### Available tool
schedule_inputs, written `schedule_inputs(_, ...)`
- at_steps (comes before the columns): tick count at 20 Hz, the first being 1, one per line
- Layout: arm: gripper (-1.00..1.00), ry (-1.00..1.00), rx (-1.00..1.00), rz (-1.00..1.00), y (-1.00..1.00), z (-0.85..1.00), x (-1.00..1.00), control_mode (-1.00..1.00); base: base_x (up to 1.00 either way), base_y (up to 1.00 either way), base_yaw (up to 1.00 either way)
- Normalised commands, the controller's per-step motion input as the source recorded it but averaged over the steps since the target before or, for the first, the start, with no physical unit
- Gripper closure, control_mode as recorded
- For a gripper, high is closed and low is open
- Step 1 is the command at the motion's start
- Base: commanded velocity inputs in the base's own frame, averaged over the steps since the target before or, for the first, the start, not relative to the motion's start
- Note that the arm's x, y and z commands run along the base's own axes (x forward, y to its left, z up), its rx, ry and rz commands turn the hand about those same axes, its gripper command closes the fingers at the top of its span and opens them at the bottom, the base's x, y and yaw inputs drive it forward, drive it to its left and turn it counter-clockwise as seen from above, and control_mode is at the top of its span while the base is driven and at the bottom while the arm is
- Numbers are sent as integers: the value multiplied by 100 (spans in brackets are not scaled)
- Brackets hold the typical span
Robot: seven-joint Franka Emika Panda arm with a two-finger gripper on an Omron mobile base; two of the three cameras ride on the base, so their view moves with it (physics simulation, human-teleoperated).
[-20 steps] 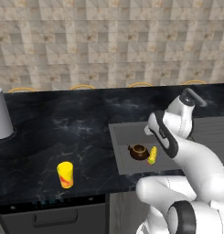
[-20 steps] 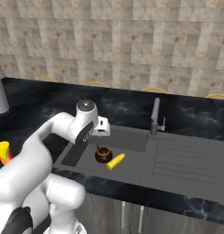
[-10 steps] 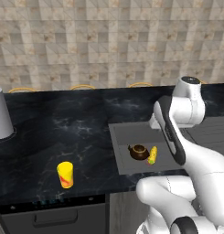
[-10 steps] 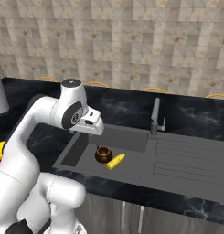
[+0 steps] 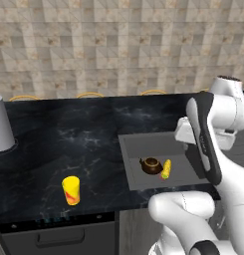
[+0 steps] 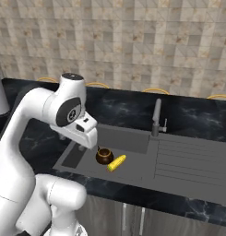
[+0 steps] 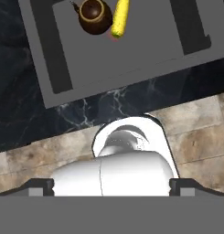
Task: Pick the teapot and cup and place them in the sink. Then turn on the water.
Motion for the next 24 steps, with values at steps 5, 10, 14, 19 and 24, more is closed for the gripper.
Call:
schedule_inputs(5,-100,8,16,-21,15,23,-82,-100,0,0,0)
schedule_inputs(10,-100,0,2,-17,47,1,-62,-100,0,0,0)
schedule_inputs(14,-100,-5,0,-9,71,4,-33,-100,0,0,0)
schedule_inputs(19,-100,-2,0,-1,62,11,-10,-100,0,0,0)
schedule_inputs(24,-100,0,-3,0,57,20,0,-100,0,0,0)
